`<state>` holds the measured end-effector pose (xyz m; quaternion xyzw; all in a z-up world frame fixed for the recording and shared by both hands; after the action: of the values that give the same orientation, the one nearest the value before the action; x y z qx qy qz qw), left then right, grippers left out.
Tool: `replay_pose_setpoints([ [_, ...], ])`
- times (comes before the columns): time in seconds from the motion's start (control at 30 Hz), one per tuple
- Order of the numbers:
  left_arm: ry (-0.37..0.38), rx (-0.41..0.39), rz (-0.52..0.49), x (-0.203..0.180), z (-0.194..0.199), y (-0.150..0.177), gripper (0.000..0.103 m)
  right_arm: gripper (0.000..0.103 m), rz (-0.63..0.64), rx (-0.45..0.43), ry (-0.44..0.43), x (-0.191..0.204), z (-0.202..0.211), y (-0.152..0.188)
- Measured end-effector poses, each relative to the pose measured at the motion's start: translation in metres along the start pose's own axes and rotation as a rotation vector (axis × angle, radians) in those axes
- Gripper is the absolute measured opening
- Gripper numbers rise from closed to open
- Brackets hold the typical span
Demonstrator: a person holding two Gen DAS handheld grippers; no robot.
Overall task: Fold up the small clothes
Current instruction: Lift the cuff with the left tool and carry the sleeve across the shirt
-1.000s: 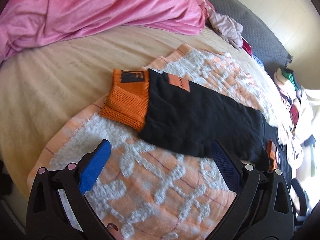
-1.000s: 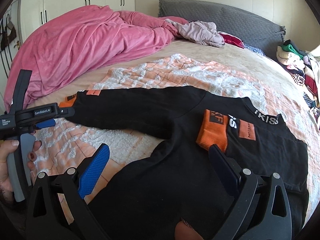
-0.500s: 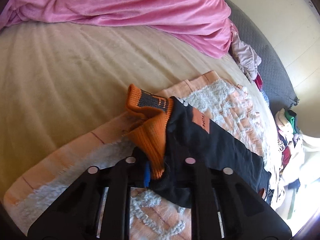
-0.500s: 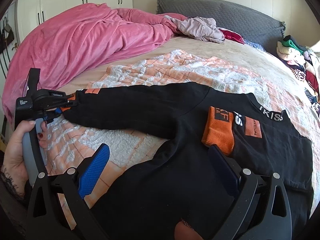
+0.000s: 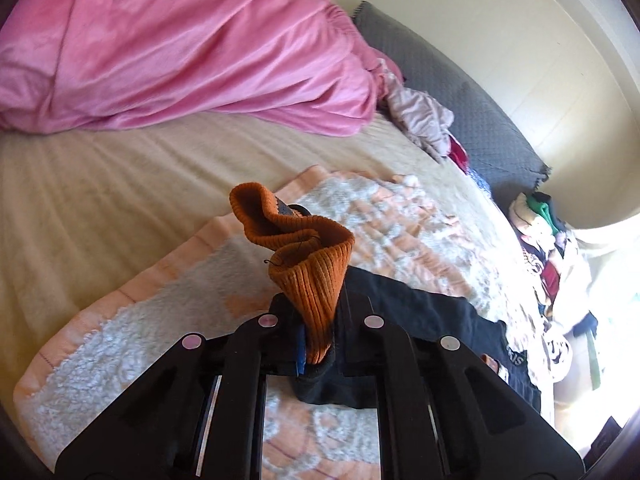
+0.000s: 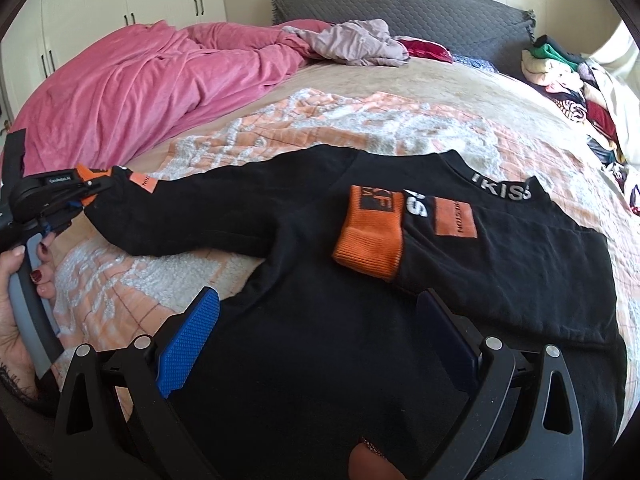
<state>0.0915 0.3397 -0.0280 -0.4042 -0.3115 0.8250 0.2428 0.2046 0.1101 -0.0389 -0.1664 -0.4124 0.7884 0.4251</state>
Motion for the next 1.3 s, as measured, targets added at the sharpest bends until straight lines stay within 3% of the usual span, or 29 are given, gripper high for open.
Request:
replay_pose_setpoints([
  [0.47,0.197,0.053,-0.142,-0.109,-0.005,0.005,0.004,0.099,-0.123,-0.049,0.097,-0.066,0.033,-0.013],
  [0.83,0.38,0.141,-0.278,-0.189,-0.003,0.041,0.004,0.099,-0.306,-0.082,0.189,-0.135,0.065,-0.002],
  [1.1,0.487,0.225,-0.359,-0.222,-0.006,0.08,0.004,0.099,-0.397,-0.107,0.252,-0.173,0.087,0.01],
  [1.3,0.516,0.276,-0.403,-0.23,-0.009,0.101,0.004,0.099,-0.451,-0.114,0.278,-0.191,0.095,0.018],
])
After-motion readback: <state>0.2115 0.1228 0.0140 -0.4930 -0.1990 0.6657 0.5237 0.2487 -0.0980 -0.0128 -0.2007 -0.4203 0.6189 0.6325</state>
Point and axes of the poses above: each gripper's, at about its wrist camera, not at the fingertips, and z roughly against the way its jaws point, x to its left, y to its underside, the point moved 6 cm from there along -z, roughly the way its jaws point, and after that the axes turned 9 degrees about -x, right-handed, at the moved point
